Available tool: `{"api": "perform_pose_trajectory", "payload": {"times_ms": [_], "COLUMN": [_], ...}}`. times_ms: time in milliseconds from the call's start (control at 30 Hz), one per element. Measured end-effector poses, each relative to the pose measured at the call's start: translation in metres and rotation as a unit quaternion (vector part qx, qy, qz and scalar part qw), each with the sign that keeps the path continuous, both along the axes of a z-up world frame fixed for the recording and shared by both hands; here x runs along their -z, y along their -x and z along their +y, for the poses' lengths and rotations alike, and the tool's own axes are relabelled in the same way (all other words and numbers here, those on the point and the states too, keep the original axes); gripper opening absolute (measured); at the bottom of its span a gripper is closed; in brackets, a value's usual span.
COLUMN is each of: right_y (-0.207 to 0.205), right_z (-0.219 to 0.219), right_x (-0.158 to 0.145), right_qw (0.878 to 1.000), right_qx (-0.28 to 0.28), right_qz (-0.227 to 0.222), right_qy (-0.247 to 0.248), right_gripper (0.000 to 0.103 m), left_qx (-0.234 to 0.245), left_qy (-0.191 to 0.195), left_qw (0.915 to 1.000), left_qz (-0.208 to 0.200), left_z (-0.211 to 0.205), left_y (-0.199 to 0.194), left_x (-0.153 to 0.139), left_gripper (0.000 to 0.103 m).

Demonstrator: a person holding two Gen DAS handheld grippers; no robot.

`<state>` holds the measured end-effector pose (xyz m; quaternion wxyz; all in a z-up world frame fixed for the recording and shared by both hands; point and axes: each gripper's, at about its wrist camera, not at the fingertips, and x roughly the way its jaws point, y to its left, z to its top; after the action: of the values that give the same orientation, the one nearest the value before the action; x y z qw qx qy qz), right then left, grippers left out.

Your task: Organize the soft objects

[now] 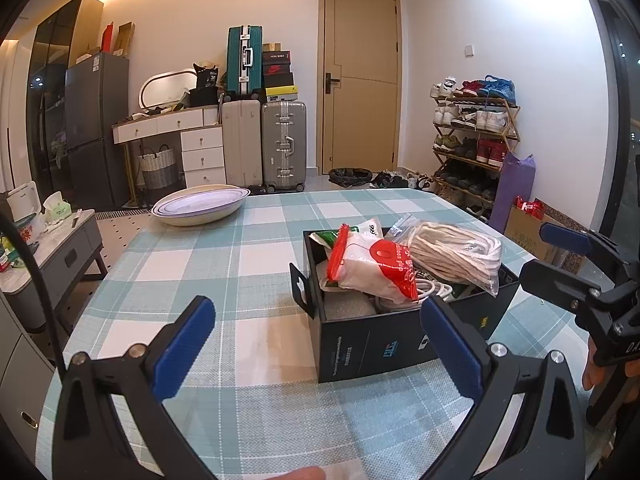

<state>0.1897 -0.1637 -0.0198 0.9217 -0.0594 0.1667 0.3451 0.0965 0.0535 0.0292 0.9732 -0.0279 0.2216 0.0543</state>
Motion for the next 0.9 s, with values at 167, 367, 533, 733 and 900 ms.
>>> {"api": "perform_pose_trajectory", "payload": {"times_ms": [167, 367, 533, 733, 900], "right_y": [-0.0024, -0.0003, 0.0007, 0.0026, 0.0031], "right_z": [0.0005, -0.0014, -0.0028, -0.0040, -0.0039], "right_x": [0.0076, 0.0078, 0.0076, 0.0068, 0.0066], "right_qw": [1.000, 1.000, 1.000, 1.000, 1.000], "right_qx": [0.003, -0.001, -0.003, -0.003, -0.004], "right_qz": [0.006, 0.000, -0.002, -0.003, -0.004], "right_qy": [0.002, -0.003, -0.005, -0.006, -0.005], "right_gripper": [0.103, 0.103, 0.103, 0.103, 0.103], "left_qx": [-0.001, -0.003, -0.003, -0.006, -0.004], "left_qy": [0.007, 0.009, 0.006, 0.007, 0.005], "left_qw": [1.0000, 1.0000, 1.0000, 1.0000, 1.0000], "left_qz": [-0.001, 0.000, 0.000, 0.002, 0.002], "left_z": [0.0020, 0.0036, 0.0026, 0.0025, 0.0015], "left_y": [0.0009, -0.0004, -0.0010, -0.0013, -0.0014], "left_x": [0.0002, 0.0002, 0.0005, 0.0015, 0.0013], "left_gripper": [0.103, 0.103, 0.103, 0.103, 0.103]}}
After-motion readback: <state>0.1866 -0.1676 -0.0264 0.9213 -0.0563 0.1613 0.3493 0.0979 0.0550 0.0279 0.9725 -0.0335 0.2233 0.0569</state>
